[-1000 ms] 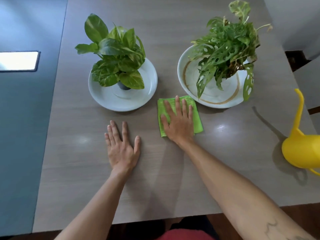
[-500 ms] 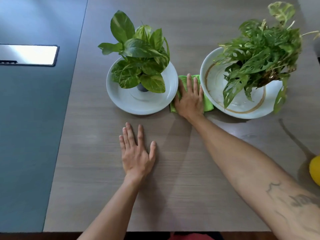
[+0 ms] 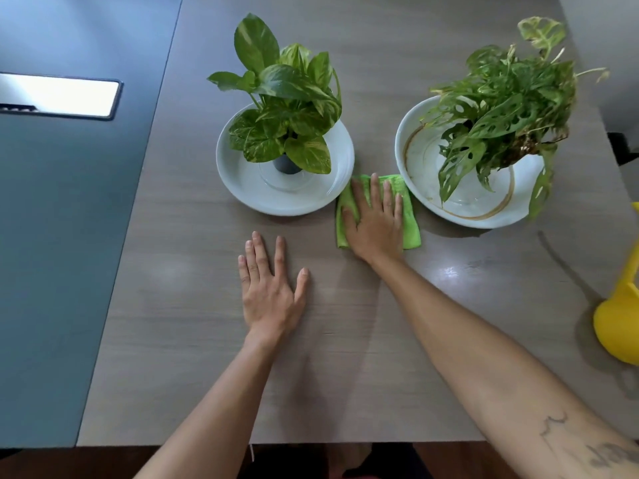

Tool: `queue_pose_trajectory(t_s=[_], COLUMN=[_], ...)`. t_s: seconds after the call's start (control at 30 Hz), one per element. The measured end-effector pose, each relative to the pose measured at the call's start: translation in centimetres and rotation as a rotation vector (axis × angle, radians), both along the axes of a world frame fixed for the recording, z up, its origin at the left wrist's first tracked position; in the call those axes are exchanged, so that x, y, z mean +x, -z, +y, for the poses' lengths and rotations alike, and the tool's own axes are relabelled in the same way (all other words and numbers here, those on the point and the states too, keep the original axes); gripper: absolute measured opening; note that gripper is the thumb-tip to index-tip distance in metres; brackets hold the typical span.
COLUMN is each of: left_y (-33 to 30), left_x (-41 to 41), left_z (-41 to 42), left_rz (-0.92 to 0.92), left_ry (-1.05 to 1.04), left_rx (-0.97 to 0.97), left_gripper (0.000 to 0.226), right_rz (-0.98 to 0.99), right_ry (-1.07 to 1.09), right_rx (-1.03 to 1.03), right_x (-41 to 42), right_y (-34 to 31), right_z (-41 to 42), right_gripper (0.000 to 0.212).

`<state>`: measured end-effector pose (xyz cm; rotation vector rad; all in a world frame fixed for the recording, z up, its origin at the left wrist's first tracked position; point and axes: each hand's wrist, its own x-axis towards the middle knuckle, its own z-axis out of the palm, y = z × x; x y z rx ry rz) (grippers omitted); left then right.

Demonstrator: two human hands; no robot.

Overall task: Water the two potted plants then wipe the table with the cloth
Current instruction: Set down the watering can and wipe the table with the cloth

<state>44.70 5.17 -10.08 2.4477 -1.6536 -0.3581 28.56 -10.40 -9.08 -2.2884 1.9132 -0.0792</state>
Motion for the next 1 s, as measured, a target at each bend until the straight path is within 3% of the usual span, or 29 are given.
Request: queue_pose_trajectory(t_s=[0.13, 0.27, 0.33, 0.6, 0.77, 1.0], left_y=[-0.6, -0.2, 0.3, 1.2, 1.0, 0.6], left_x=[1.5, 5.2, 6.0, 6.1, 6.0, 6.0], left_z=[0.8, 4.3, 6.0, 6.1, 6.1, 6.1], left_rz=[0.127, 0.044, 0.019, -0.046, -0.049, -0.047], left_ry=[0.038, -0.239, -0.273, -0.26, -0.261, -0.258], left_rx=[-0.091, -0.08, -0.058, -0.052, -0.036, 0.001], left_gripper=[0.074, 0.07, 0.068, 0.066, 0.067, 0.068], right_rz=[-0.009, -0.016, -0.021, -0.077, -0.141, -0.012], right_ry=[0.017, 0.068, 0.064, -0.233, -0.344, -0.087], right_rx=[0.026, 0.023, 0.04, 0.037, 0.012, 0.03], right_x=[0.5, 3.2, 4.9, 8.3, 4.2, -7.7], right_y=[-0.2, -0.2, -0.3, -0.1, 0.1, -0.2], right_z=[3.4, 6.5, 7.2, 11.2, 13.5, 12.1], right_gripper=[0.061, 0.061, 0.062, 0.06, 0.06, 0.06])
